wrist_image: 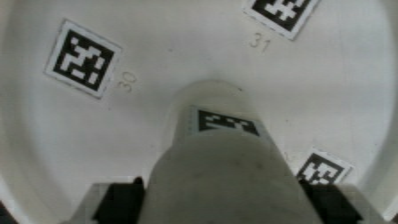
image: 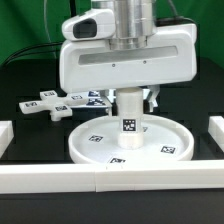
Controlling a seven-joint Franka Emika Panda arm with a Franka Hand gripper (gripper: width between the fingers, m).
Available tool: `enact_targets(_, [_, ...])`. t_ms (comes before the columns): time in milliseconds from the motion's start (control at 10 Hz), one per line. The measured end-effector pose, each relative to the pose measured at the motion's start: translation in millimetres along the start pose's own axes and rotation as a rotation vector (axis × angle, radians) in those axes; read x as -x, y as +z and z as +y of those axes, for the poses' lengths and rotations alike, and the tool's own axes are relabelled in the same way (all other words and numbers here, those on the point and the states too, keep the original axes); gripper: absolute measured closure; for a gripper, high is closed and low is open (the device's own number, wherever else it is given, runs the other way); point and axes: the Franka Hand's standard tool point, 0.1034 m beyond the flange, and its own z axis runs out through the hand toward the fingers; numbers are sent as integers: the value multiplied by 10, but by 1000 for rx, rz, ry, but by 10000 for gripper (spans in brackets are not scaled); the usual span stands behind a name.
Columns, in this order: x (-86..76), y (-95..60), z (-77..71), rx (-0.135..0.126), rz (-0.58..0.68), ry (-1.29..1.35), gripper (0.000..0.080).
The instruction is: Assemble round table
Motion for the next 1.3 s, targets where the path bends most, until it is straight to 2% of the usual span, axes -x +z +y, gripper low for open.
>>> enact_targets(200, [3,3,-101,-8,4,179,390])
enact_targets(600, [13,10,-176,-28,12,361,390])
enact_targets(900, [34,3,-155,-63,-15,681,390])
enact_targets(1200, [39,8,-170,-75,-21,835,390])
enact_targets(1300, [43,15,-173,-74,-22,829,279])
